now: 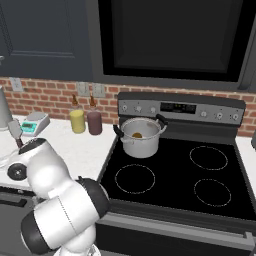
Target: Put the lime and avocado in the pot. Retrieve the spatula and lightly stir the vegetables in the pot.
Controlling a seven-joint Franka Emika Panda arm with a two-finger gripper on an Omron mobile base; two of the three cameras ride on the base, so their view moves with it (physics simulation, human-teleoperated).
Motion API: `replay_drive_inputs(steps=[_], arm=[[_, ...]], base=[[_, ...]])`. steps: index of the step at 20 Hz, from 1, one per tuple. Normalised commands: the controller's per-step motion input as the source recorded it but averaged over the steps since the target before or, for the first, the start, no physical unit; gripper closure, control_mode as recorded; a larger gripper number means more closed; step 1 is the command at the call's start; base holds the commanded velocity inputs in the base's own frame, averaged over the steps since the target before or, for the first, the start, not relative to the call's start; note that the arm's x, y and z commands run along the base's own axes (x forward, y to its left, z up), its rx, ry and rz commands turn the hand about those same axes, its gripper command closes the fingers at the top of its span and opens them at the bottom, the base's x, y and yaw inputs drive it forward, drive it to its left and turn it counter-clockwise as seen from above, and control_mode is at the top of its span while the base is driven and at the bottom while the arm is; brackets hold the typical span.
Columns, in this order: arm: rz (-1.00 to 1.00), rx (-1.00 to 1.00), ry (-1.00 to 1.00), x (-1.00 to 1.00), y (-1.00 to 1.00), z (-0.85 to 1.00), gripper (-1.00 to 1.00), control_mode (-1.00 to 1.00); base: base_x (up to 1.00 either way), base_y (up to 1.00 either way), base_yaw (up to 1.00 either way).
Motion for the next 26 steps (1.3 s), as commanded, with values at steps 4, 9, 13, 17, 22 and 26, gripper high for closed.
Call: replay_drive_inputs(steps=[4, 9, 13, 17, 22, 26], arm=[[-0.21, 0.07, -0.03, -0.39, 0.24, 1.00, 1.00, -1.00], [-0.15, 0.04, -0.02, -0.30, 0.10, 1.00, 1.00, -1.00], [-0.06, 0.03, -0.01, -0.38, 0.13, 1.00, 1.00, -1.00], [-0.02, 0.05, 0.00, -0.57, 0.01, 1.00, 1.00, -1.00], [-0.03, 0.12, 0.11, -0.60, 0.03, 1.00, 1.00, -1.00], [-0.02, 0.20, 0.31, -0.42, 0.10, 1.00, 1.00, -1.00]], base=[[0.00, 0.00, 0.00], [0.00, 0.00, 0.00], [0.00, 0.00, 0.00], [0.00, 0.00, 0.00], [0.00, 0.00, 0.00], [0.00, 0.00, 0.00]])
